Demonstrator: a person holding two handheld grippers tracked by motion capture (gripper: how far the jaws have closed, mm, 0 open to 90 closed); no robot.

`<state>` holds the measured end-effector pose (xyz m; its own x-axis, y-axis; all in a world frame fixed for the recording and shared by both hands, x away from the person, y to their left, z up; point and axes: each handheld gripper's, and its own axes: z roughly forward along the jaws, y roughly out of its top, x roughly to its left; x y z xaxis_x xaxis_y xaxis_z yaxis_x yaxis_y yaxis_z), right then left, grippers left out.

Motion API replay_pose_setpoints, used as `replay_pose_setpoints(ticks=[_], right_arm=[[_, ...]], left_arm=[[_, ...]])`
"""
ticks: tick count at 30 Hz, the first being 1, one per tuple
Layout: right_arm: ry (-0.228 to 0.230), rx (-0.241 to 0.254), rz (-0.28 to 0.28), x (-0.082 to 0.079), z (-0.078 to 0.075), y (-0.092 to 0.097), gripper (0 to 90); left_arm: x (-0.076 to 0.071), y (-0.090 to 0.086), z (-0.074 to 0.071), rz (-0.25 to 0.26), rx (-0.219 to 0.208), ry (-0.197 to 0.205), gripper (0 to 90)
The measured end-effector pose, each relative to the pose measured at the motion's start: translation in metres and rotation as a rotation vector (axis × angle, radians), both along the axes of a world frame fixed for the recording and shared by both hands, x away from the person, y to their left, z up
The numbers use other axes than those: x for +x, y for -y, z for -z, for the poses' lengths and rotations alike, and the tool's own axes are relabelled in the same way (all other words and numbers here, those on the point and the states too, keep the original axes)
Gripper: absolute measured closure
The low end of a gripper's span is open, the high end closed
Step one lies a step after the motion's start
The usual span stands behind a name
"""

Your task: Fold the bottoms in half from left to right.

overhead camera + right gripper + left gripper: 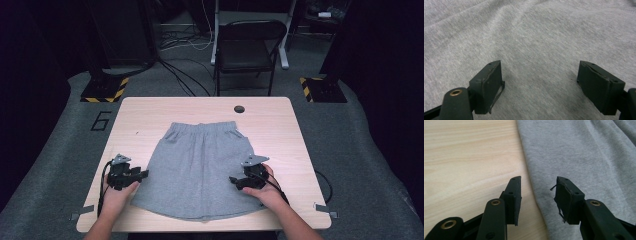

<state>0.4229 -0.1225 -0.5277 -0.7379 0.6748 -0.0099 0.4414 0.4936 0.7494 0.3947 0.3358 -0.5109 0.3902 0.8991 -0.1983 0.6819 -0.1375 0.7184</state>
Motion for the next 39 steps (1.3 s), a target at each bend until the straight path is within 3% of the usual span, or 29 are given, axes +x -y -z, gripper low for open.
replay_pose_setpoints(ticks=[5, 12, 17, 26, 31, 36, 39], right_arm=[[0.000, 0.001, -0.003, 0.000, 0.000, 0.000, 19.5], [-0.002, 0.002, -0.003, 0.000, 0.000, 0.000, 19.5], [-0.002, 0.002, -0.005, 0.000, 0.000, 0.000, 19.4], [-0.002, 0.002, -0.006, 0.000, 0.000, 0.000, 19.3], [-0.002, 0.002, -0.006, 0.000, 0.000, 0.000, 19.3], [-0.002, 0.002, -0.006, 0.000, 0.000, 0.000, 19.2], [-0.001, 0.002, -0.008, 0.000, 0.000, 0.000, 19.2]], left_arm=[[0.000, 0.005, 0.003, -0.009, -0.007, -0.016, 57.2], [0.000, 0.009, 0.006, 0.015, 0.041, -0.013, 60.8], [0.000, 0.013, 0.007, 0.015, 0.044, -0.012, 65.2], [-0.001, 0.019, 0.006, 0.033, 0.097, 0.000, 76.9], [-0.001, 0.020, 0.004, 0.049, 0.130, -0.014, 82.3], [0.000, 0.021, 0.003, 0.036, 0.095, -0.001, 86.0], [0.000, 0.023, -0.001, 0.053, 0.081, 0.002, 86.4]])
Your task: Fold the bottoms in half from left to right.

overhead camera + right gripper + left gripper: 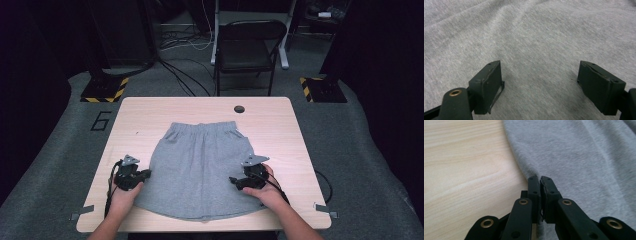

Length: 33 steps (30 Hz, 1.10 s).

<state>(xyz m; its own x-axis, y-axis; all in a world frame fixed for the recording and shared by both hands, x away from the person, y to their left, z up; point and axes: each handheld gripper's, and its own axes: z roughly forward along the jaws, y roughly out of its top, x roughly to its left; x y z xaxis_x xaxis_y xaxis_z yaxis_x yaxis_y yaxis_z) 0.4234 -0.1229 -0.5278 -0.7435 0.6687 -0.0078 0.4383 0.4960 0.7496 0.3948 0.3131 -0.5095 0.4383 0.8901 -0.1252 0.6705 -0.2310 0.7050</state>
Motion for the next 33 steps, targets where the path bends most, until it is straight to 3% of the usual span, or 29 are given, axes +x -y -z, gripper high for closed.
replay_pose_setpoints(ticks=[3, 7, 11, 14, 17, 21, 25, 33], right_arm=[[-0.002, -0.002, 0.002, 0.000, 0.000, 0.000, 19.1], [-0.002, -0.001, 0.001, 0.000, 0.000, 0.000, 19.1], [0.000, -0.004, 0.002, 0.000, 0.000, 0.000, 19.0], [-0.003, -0.003, -0.001, 0.000, 0.000, 0.000, 19.0], [-0.003, -0.001, 0.000, 0.000, 0.000, 0.000, 18.9], [0.000, -0.002, 0.001, 0.000, 0.000, 0.000, 18.8], [0.003, -0.006, -0.003, 0.000, 0.000, 0.000, 18.8], [0.000, -0.010, -0.005, 0.000, 0.000, 0.000, 18.8]], left_arm=[[0.001, 0.004, -0.008, 0.034, -0.001, -0.005, 86.8], [0.000, 0.013, -0.019, 0.080, 0.031, 0.010, 86.9], [0.003, 0.020, -0.028, 0.103, 0.012, 0.019, 87.0], [0.008, 0.040, -0.041, 0.156, 0.001, 0.029, 87.1], [0.010, 0.049, -0.046, 0.194, 0.021, 0.026, 87.1], [0.017, 0.075, -0.050, 0.256, 0.059, 0.035, 87.1], [0.019, 0.086, -0.054, 0.281, 0.078, 0.037, 87.1], [0.023, 0.101, -0.086, 0.332, 0.126, 0.074, 87.2]])
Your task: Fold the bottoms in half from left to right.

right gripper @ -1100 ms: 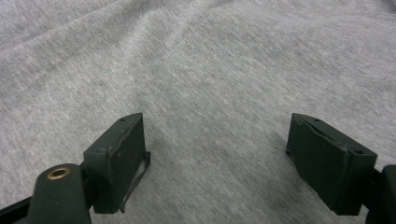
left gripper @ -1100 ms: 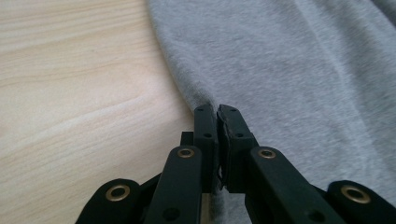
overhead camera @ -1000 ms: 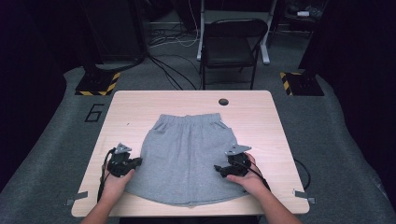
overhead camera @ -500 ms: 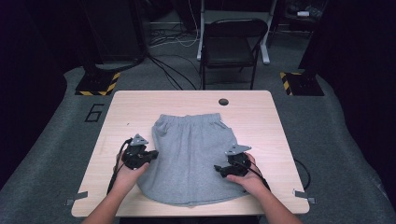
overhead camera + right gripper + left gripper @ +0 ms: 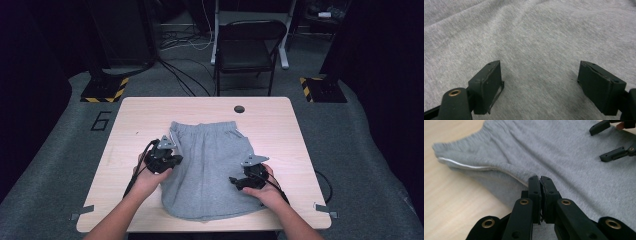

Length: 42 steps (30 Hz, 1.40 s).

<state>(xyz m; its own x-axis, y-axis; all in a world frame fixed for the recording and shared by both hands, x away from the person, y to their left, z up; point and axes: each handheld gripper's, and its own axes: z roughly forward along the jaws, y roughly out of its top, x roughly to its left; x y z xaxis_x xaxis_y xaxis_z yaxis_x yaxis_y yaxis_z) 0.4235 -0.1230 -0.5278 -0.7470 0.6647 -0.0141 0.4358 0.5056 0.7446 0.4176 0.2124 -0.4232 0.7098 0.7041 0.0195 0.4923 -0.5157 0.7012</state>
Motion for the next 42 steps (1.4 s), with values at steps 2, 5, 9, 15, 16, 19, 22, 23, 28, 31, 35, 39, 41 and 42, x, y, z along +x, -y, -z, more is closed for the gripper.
replay_pose_setpoints(ticks=[2, 5, 9, 15, 16, 19, 22, 23, 28, 31, 35, 39, 41, 42], right_arm=[[0.003, 0.008, 0.008, 0.000, 0.000, -0.001, 18.8], [0.001, 0.006, 0.006, 0.000, 0.000, 0.000, 18.9], [-0.001, 0.006, 0.004, 0.000, 0.000, 0.000, 18.9], [0.003, 0.007, 0.007, 0.000, 0.000, -0.001, 18.8], [0.002, 0.006, 0.006, 0.000, 0.000, -0.001, 18.8], [0.002, 0.008, 0.008, 0.000, 0.000, -0.001, 18.8], [0.001, 0.010, 0.006, 0.000, 0.000, -0.001, 18.8], [0.001, 0.008, 0.004, 0.000, 0.000, 0.000, 18.8], [0.001, 0.006, 0.006, 0.000, 0.000, -0.001, 18.8], [0.000, 0.008, 0.008, 0.000, 0.000, -0.001, 18.8], [-0.002, 0.007, 0.005, 0.000, 0.000, -0.001, 18.7], [0.000, 0.006, 0.007, 0.000, 0.000, -0.001, 18.7], [0.001, 0.007, 0.007, 0.000, 0.000, -0.001, 18.8], [0.001, 0.007, 0.007, 0.000, 0.000, -0.001, 18.8]], left_arm=[[0.003, -0.003, -0.013, 0.002, 0.001, 0.014, 87.2], [0.005, -0.005, -0.022, 0.001, -0.005, 0.009, 87.2], [0.010, 0.001, -0.031, 0.021, -0.042, 0.008, 87.2], [0.010, 0.028, -0.018, 0.077, -0.051, -0.017, 87.2], [0.010, 0.036, -0.013, 0.094, -0.058, -0.026, 87.2], [0.008, 0.057, 0.001, 0.144, -0.059, -0.050, 87.2], [0.005, 0.077, 0.021, 0.179, -0.055, -0.080, 87.2], [0.005, 0.080, 0.026, 0.188, -0.047, -0.094, 87.1], [0.005, 0.091, 0.055, 0.210, -0.036, -0.138, 87.1], [0.004, 0.093, 0.067, 0.210, -0.030, -0.162, 87.2], [0.003, 0.097, 0.077, 0.217, -0.006, -0.174, 86.7], [0.003, 0.093, 0.073, 0.214, -0.041, -0.180, 76.9], [0.001, 0.089, 0.068, 0.201, -0.049, -0.159, 73.0], [0.001, 0.089, 0.068, 0.201, -0.049, -0.159, 71.7]])
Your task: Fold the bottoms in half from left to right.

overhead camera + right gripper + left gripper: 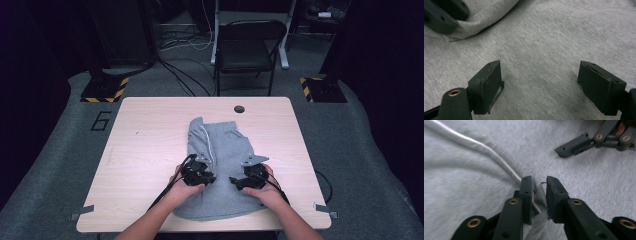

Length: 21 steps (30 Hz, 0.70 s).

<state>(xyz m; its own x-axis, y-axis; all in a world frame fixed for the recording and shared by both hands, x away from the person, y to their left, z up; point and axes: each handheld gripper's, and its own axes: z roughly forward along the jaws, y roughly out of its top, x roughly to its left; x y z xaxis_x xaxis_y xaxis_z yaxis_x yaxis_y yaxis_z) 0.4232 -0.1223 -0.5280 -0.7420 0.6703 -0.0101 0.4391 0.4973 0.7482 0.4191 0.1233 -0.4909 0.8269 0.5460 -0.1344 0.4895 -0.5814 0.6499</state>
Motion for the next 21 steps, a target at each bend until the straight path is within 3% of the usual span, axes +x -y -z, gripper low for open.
replay_pose_setpoints(ticks=[1, 3, 6, 8, 10, 14, 15, 21], right_arm=[[0.000, 0.000, 0.000, 0.000, 0.000, 0.000, 18.8], [0.000, 0.000, 0.000, 0.000, 0.000, 0.000, 18.8], [0.000, 0.000, 0.000, 0.000, 0.000, 0.000, 18.7], [0.000, 0.000, 0.000, 0.000, 0.000, 0.000, 18.7], [0.000, 0.000, 0.000, 0.000, 0.000, 0.000, 18.7], [0.000, 0.000, 0.000, 0.000, 0.000, 0.000, 18.7], [0.000, 0.000, 0.000, 0.000, 0.000, 0.000, 18.7], [0.000, 0.000, 0.000, 0.000, 0.000, 0.000, 18.7]], left_arm=[[-0.002, -0.007, -0.008, -0.029, -0.028, 0.022, 69.5], [-0.002, -0.015, -0.014, -0.049, -0.045, 0.033, 67.6], [-0.001, -0.029, -0.022, -0.087, -0.040, 0.068, 64.1], [0.000, -0.033, -0.023, -0.097, -0.043, 0.065, 61.0], [0.002, -0.045, -0.025, -0.139, -0.061, 0.069, 59.3], [0.004, -0.059, -0.024, -0.187, -0.075, 0.067, 52.6], [0.004, -0.064, -0.019, -0.200, -0.094, 0.050, 50.9], [-0.001, -0.067, -0.009, -0.185, -0.119, -0.005, 48.7]])
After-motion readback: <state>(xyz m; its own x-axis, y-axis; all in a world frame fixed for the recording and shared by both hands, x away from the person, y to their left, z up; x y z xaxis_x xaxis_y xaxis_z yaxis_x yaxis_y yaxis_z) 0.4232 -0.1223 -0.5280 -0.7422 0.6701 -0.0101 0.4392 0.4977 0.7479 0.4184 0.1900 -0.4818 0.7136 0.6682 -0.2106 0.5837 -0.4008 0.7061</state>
